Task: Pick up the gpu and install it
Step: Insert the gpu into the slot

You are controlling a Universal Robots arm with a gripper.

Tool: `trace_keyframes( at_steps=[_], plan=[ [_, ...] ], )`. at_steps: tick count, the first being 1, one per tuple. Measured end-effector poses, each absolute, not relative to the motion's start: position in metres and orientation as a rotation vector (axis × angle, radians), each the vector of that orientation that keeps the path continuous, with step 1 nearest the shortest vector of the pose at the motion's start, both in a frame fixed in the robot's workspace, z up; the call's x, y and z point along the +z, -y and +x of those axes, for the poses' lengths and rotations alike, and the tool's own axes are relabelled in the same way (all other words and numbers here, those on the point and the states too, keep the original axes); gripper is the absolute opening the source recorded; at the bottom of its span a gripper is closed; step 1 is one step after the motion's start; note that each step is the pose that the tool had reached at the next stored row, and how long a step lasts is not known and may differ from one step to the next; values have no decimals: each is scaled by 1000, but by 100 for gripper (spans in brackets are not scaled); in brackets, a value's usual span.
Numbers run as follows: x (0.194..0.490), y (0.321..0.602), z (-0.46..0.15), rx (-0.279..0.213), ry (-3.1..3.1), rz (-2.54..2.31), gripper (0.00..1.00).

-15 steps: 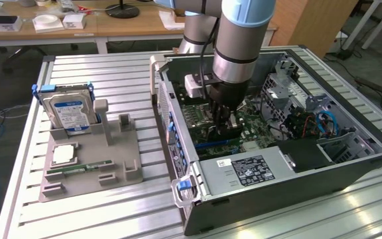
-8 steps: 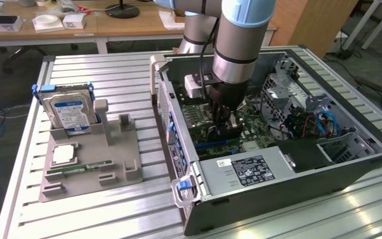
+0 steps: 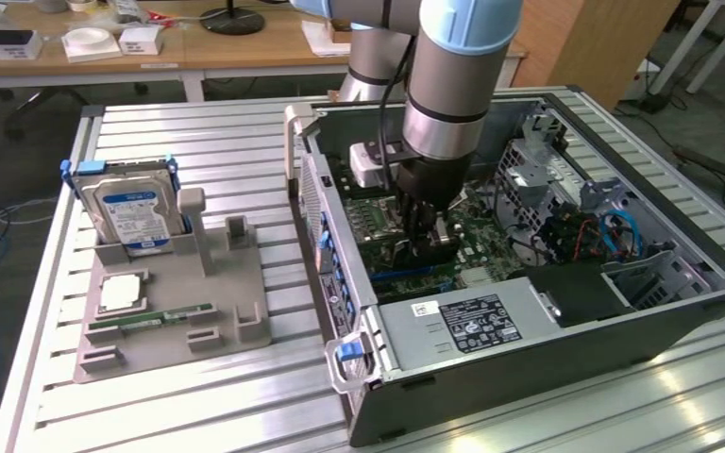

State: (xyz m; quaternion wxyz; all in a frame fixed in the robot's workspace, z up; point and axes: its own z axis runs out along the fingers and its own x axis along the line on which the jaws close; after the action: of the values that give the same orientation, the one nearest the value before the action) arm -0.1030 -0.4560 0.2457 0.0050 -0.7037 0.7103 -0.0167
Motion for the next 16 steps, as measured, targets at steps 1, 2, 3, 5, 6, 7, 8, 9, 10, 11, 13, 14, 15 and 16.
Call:
trace_keyframes(
  at_steps=[1,2,3,5,6,7,8,9,10,11,13,14,15,16],
  plan=[
    [245,456,-103,-52,-2224,-2203,26],
    [245,456,-104,-52,-2224,-2203,26],
    [245,456,-104,-52,-2224,-2204,26],
    [245,456,-104,-52,-2225,-2204,26],
    [245,456,-104,-52,-2224,-2204,26],
    [245,456,-104,-52,-2224,-2204,26],
    [245,456,-104,-52,-2225,-2204,26],
    [245,456,-105,-53,-2225,-2204,26],
    [245,456,-105,-52,-2224,-2204,26],
    [245,456,-106,-52,-2224,-2204,26],
    [245,455,-106,-52,-2224,-2204,26],
    [245,455,-106,-52,-2223,-2205,26],
    [245,455,-106,-52,-2223,-2205,26],
    [245,455,-106,-52,-2223,-2205,26]
  ],
)
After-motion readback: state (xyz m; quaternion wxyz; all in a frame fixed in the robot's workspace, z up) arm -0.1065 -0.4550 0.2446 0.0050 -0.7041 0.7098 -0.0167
